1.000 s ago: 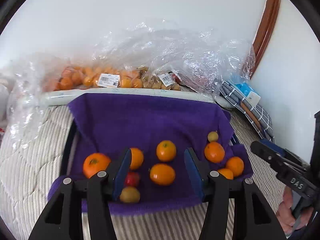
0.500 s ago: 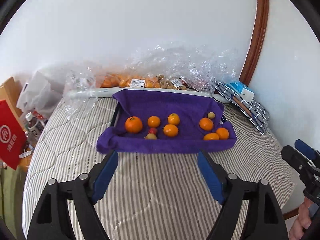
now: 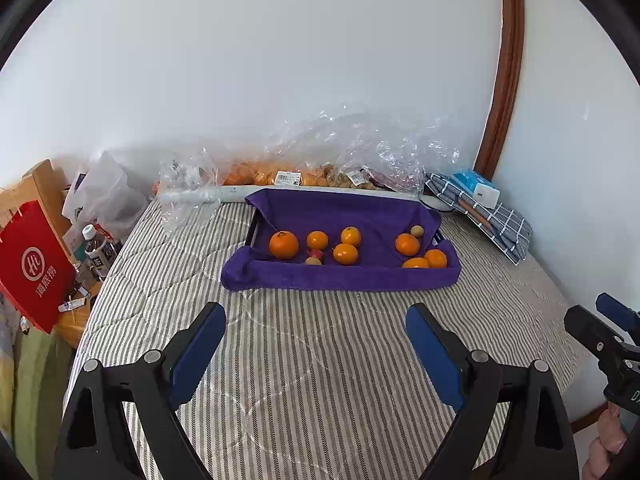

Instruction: Organize fruits

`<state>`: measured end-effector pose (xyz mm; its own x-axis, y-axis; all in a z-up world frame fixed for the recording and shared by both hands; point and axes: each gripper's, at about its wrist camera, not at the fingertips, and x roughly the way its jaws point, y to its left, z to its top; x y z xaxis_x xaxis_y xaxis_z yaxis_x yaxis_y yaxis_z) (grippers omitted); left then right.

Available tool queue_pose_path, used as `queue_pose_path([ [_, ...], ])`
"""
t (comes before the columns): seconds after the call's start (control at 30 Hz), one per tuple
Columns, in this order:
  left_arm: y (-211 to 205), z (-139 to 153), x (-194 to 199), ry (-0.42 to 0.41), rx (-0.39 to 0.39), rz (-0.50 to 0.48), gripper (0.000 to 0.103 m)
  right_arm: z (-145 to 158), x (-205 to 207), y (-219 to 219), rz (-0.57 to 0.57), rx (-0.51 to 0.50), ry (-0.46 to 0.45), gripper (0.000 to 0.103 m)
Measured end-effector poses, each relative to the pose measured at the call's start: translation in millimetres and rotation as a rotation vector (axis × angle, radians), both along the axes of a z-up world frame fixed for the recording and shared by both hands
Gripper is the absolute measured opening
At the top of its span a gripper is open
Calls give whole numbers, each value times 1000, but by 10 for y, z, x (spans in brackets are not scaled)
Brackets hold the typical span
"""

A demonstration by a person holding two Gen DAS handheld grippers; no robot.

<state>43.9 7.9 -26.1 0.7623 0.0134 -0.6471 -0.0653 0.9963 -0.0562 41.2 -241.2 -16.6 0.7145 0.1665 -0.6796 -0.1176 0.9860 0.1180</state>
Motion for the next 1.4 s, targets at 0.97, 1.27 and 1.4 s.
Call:
queue_pose_path([
  [0.97,40,87,-106,-13,13,12,92,10,-53,-32,-34,32,11,100],
  [1.27,29,97,-115,-14,10,15,92,15,-61,-25,-32,37,9,100],
  [1.4,31,99,-109,-13,13,15,92,8,-58,-32,-33,41,11,100],
])
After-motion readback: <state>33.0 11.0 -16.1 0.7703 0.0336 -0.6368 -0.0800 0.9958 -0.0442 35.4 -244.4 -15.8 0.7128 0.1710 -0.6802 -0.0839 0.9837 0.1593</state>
